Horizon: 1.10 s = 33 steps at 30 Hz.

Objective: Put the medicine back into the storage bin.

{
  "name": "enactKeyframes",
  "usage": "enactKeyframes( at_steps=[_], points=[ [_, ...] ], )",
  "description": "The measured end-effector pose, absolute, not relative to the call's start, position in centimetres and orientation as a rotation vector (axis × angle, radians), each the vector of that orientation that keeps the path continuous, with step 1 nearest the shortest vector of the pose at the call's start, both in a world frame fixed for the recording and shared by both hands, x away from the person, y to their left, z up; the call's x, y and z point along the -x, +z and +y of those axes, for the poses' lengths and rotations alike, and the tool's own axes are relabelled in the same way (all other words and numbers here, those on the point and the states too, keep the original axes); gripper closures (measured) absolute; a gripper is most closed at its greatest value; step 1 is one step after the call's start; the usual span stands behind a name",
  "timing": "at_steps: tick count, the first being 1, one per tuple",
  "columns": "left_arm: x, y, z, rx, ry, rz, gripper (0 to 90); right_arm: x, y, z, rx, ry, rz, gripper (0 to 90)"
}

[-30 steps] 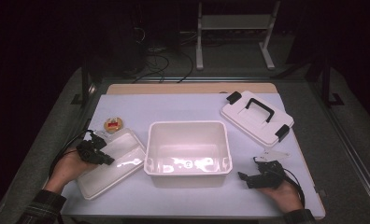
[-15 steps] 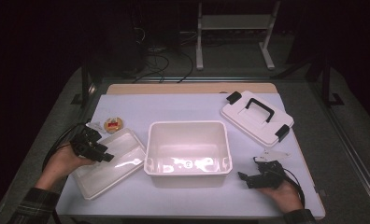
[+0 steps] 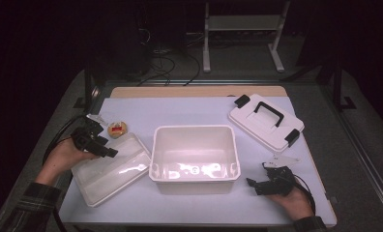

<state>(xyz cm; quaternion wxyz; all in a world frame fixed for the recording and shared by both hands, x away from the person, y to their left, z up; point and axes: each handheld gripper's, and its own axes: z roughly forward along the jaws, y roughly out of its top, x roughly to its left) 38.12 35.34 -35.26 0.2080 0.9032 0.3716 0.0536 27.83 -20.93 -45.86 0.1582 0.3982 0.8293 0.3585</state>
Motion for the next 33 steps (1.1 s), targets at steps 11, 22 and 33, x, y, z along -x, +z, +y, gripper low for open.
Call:
enactKeyframes(
  at_steps=[11,22,33],
  points=[
    [-41.2,-34.1,35.4,-2.502,0.209,1.072,26.1,-27.8,-45.9,-20.9,-1.140,1.026,2.372,14.6],
    [-45.8,-34.9,34.8,-2.491,0.239,1.145,21.0,-27.8,-45.9,-20.9,-1.139,1.025,2.372,14.7],
    [-49.6,-39.0,35.2,-2.485,0.203,1.291,15.8,-27.8,-45.9,-20.9,-1.141,1.025,2.372,14.7]
  ],
)
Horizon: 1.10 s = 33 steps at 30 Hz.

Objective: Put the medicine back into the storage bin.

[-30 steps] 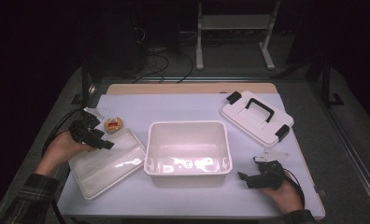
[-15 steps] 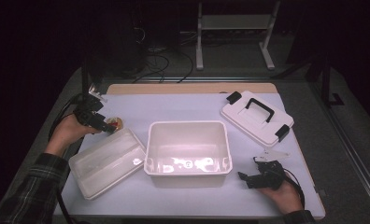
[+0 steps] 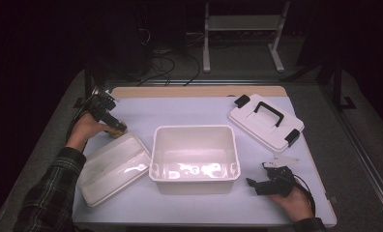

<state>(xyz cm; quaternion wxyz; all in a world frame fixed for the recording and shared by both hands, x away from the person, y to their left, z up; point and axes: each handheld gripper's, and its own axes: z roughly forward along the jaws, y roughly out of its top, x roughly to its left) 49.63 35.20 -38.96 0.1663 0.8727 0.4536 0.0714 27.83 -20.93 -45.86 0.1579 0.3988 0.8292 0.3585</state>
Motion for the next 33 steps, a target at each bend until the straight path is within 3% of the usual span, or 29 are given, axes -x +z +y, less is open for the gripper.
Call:
enactKeyframes(
  at_steps=[19,23,26,33],
  points=[
    [-51.0,-42.1,35.0,-2.569,0.166,1.351,11.9,-27.8,-45.9,-20.9,-1.140,1.026,2.372,14.7],
    [-50.9,-42.1,34.8,-2.584,0.178,1.345,13.3,-27.8,-45.9,-20.9,-1.140,1.026,2.372,14.7],
    [-50.9,-41.9,34.8,-2.586,0.182,1.334,19.2,-27.8,-45.9,-20.9,-1.140,1.026,2.372,14.7],
    [-51.0,-41.8,34.9,-2.572,0.178,1.349,19.6,-27.8,-45.9,-21.0,-1.140,1.027,2.372,14.7]
  ],
)
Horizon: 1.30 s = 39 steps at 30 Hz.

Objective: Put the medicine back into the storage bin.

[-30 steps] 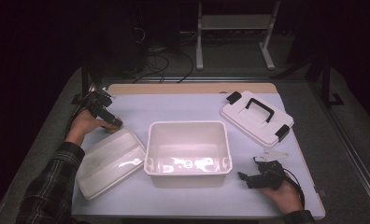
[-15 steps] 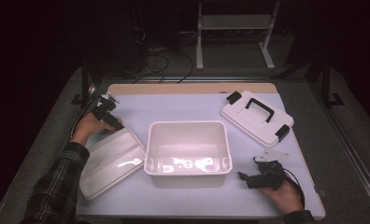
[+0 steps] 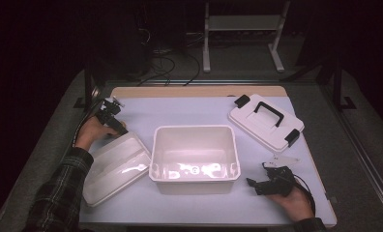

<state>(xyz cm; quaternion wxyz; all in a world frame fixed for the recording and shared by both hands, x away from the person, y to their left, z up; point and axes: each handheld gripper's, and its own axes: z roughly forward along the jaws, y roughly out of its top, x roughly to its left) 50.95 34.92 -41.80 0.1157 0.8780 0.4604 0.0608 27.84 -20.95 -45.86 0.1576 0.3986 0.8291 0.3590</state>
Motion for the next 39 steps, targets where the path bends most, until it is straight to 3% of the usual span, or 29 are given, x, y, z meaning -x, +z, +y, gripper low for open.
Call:
enactKeyframes(
  at_steps=[13,39],
  points=[
    [-50.3,-37.5,34.6,-2.553,0.179,1.295,19.7,-27.8,-45.9,-21.0,-1.140,1.027,2.372,14.7],
    [-44.7,-28.1,30.1,-2.612,0.181,0.943,19.6,-27.8,-45.9,-20.9,-1.140,1.029,2.371,14.7]
  ],
)
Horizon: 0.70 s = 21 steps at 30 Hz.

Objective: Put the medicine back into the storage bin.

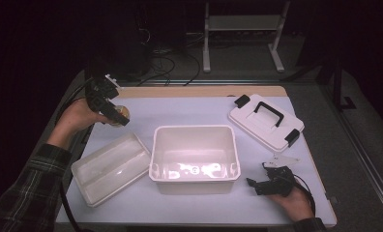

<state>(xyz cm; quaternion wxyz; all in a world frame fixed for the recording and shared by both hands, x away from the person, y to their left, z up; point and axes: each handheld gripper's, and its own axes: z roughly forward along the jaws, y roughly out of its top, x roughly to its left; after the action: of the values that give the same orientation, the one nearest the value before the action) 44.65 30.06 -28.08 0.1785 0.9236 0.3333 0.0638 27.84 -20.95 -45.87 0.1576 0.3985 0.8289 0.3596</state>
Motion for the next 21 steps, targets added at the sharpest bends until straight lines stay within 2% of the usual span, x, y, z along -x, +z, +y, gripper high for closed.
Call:
enactKeyframes(
  at_steps=[21],
  points=[
    [-38.9,-25.1,22.8,-2.663,0.111,0.548,19.6,-27.8,-45.9,-20.9,-1.142,1.029,2.370,14.6]
  ],
)
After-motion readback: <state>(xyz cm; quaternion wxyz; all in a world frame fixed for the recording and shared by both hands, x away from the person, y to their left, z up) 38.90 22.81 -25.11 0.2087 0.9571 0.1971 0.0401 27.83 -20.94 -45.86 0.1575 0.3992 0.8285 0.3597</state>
